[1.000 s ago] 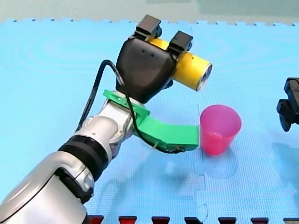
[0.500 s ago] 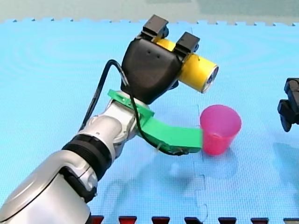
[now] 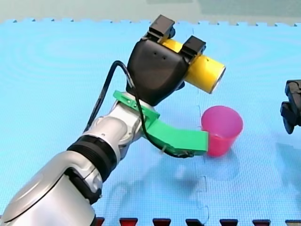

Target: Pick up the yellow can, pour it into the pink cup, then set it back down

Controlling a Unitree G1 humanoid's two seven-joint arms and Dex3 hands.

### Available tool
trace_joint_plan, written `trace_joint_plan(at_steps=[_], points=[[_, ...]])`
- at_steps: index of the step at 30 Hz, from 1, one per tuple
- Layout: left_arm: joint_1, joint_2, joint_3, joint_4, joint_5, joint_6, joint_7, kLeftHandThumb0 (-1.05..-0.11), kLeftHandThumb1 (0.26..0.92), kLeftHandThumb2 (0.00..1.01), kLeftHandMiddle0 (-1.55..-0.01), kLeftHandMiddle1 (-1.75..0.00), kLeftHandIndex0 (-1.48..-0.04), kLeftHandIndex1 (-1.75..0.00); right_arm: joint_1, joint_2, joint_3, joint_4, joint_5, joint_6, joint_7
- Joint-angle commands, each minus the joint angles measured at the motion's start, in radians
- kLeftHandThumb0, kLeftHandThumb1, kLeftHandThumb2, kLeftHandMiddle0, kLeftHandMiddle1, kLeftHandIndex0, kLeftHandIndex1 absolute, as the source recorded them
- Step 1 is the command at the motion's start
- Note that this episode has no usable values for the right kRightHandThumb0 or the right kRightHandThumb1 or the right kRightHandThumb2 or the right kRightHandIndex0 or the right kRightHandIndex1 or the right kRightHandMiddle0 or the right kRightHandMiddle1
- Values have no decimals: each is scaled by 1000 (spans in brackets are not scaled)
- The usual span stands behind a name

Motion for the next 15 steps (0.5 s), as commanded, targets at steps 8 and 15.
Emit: trace_joint_plan(at_steps=[8, 15], points=[[-10, 15, -13, -12, 17, 34, 2, -369, 876, 1, -886, -1274, -1091, -421, 0, -2, -5, 0, 8, -1, 4], [-9, 19, -18, -24, 21, 48, -11, -373, 877, 1, -893, -1255, -1100, -406, 1, -3, -9, 0, 13, -1, 8]])
